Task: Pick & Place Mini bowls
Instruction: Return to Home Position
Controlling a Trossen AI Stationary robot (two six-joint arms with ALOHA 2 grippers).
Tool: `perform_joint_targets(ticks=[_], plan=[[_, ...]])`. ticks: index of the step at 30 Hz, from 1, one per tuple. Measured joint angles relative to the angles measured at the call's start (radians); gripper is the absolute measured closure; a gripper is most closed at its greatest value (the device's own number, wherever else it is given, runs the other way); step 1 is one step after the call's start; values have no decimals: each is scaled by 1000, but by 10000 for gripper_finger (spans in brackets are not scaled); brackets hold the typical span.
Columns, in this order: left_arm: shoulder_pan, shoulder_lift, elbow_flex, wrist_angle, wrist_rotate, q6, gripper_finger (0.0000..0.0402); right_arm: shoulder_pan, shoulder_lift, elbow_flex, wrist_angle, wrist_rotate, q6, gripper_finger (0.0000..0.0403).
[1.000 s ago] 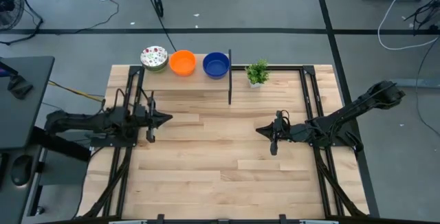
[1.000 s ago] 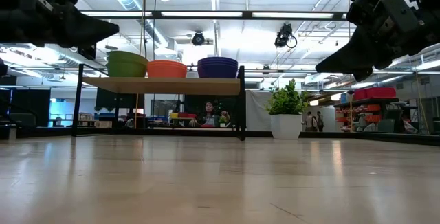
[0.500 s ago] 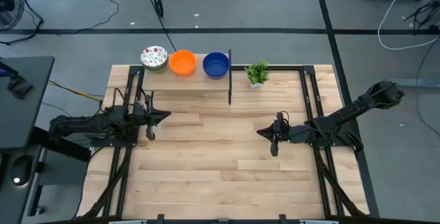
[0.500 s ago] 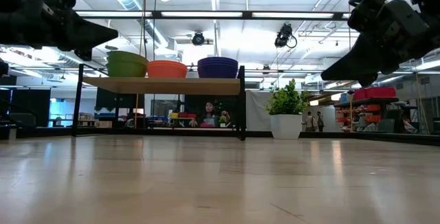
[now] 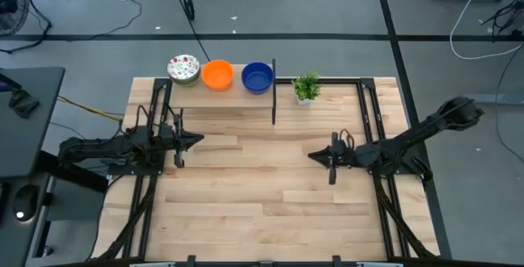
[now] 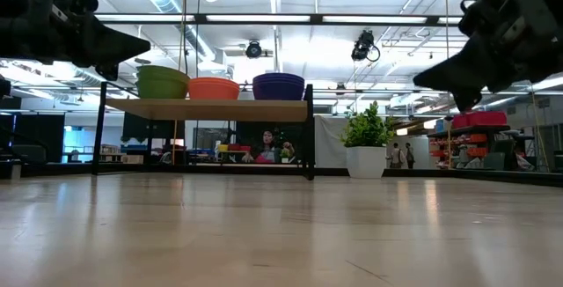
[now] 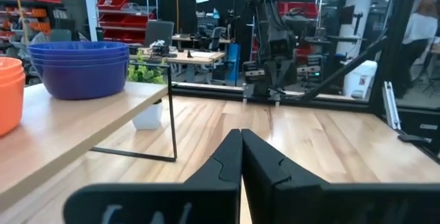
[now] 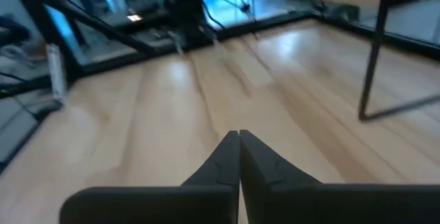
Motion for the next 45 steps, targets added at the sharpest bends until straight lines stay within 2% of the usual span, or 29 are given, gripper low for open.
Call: perform_joint_targets(ticks=[5,16,23,26,39,43,45], plan=[[0,0,0,0,0,-10,395,-56,-147,-70,41,-66,-72,400],[0,0,0,0,0,-11,395,-251,-618,-72,-341,-309,-145,399],[0,0,-1,0,0,-11,394,-325,-903,-72,-645,-326,-147,399],[0,0,-1,0,0,-11,394,-339,-980,-70,-657,-355,-166,399],[0,0,-1,0,0,-12,394,-339,-1006,-69,-661,-370,-146,399],[0,0,-1,0,0,-12,394,-337,-1008,-56,-727,-503,-173,399],[0,0,-1,0,0,-12,394,-337,-1009,-43,-748,-536,-172,399]])
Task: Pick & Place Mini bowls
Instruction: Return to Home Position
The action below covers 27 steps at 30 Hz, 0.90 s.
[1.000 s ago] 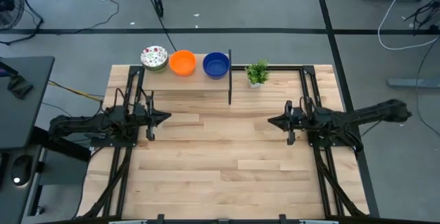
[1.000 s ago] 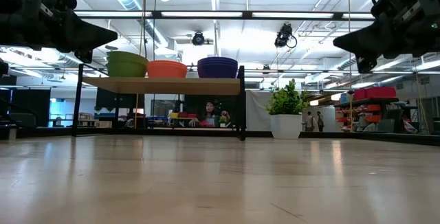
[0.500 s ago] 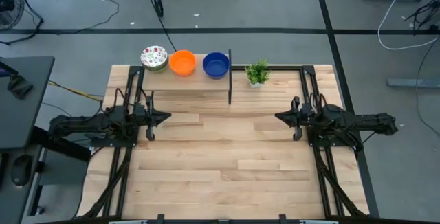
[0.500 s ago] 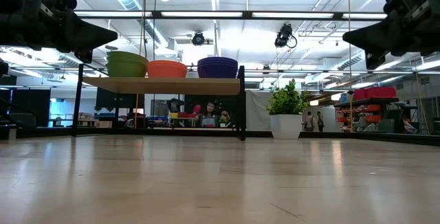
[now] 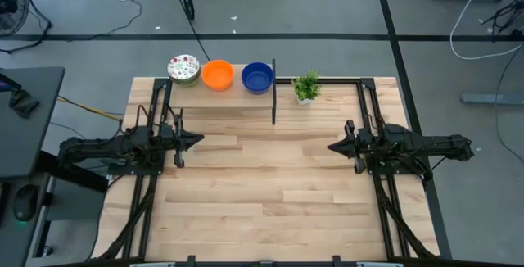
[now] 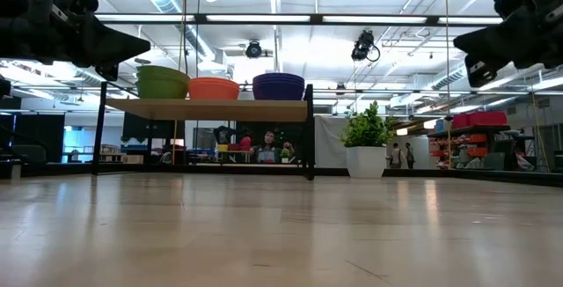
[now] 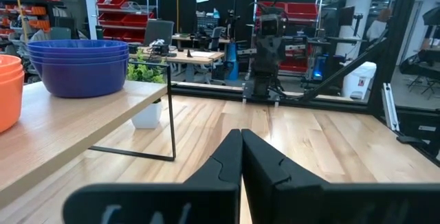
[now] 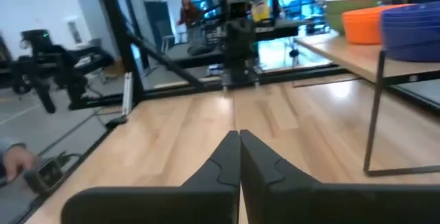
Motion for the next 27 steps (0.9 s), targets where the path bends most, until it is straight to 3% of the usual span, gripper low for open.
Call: perform_joint_targets(ticks=[6,11,27], plan=[[0,0,0,0,0,0,394,0,0,22,-74,-18,-12,399],[0,0,0,0,0,0,394,0,0,-28,75,-23,-18,399],[0,0,0,0,0,1,394,15,25,-30,83,-24,-58,386]])
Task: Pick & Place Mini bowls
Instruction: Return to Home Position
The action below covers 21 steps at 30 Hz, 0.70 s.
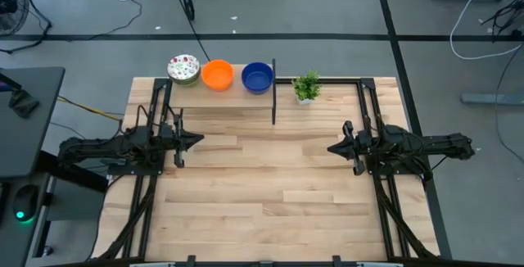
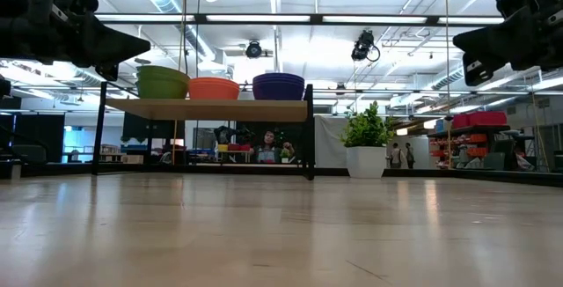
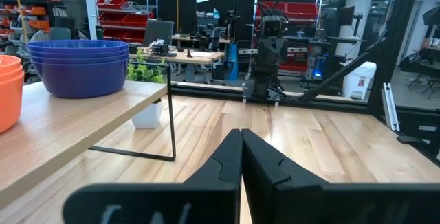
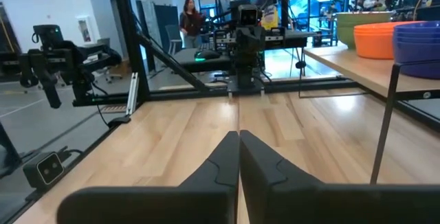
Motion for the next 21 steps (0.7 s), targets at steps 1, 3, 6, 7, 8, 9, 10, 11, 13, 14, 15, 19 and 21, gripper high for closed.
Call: perform_joint_targets(ticks=[1,3,6,7,8,9,10,11,13,14,15,19,21], plan=[[0,0,0,0,0,0,394,0,0,0,0,0,0,386],[0,0,0,0,0,0,394,0,0,0,0,0,1,385],[0,0,0,0,0,0,394,0,0,0,0,0,2,385],[0,0,0,0,0,0,394,0,0,0,0,0,3,385],[0,0,0,0,0,0,394,3,-1,0,0,1,13,385],[0,0,0,0,0,0,394,4,-8,0,0,1,38,385],[0,0,0,0,0,0,394,5,-19,0,-2,0,67,385],[0,0,0,0,0,0,394,5,-24,0,0,0,91,385],[0,0,0,0,0,0,394,5,-24,3,4,1,107,385],[0,0,0,0,0,0,394,5,-24,2,0,0,97,385],[0,0,0,0,0,0,394,4,-24,2,1,0,88,385],[0,0,0,0,0,0,394,1,-25,2,1,0,90,385],[0,0,0,0,0,0,394,-4,-25,2,1,1,85,385]])
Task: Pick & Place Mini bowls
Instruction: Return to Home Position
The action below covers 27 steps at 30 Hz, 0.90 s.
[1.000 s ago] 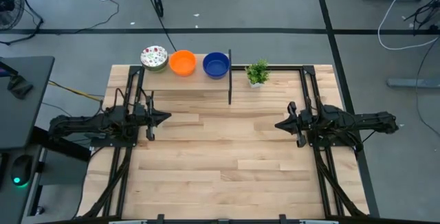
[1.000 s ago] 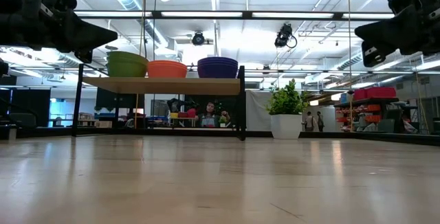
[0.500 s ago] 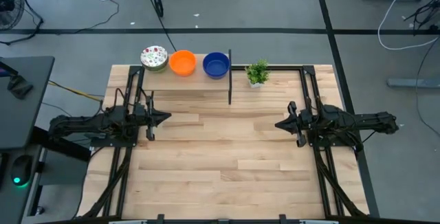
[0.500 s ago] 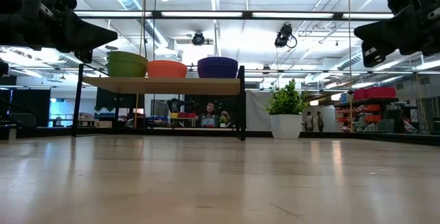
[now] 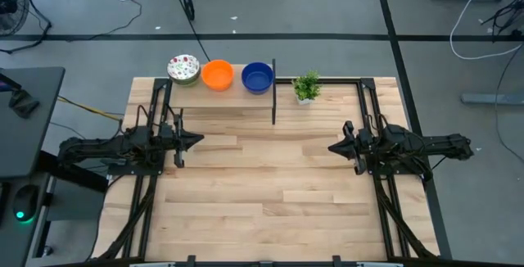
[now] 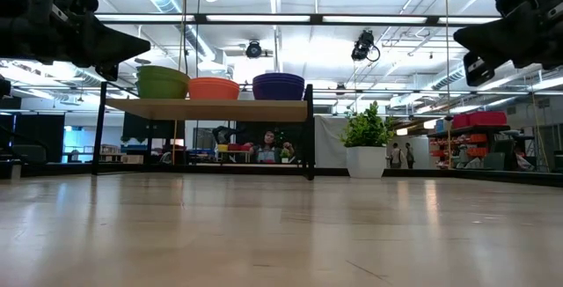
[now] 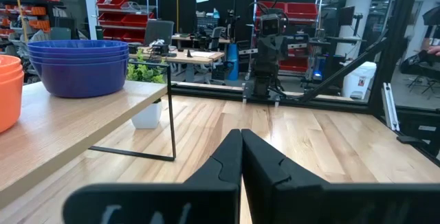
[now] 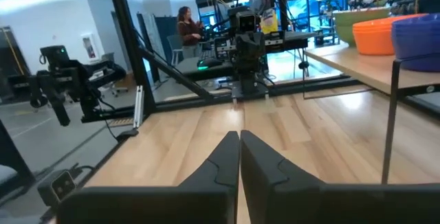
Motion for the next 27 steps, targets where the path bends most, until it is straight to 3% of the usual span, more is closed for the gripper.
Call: perform_joint_targets(ticks=[14,27], plan=[[0,0,0,0,0,0,394,-115,0,-1,0,0,-64,385],[0,0,0,0,0,0,394,-101,4,-2,1,0,-60,385]])
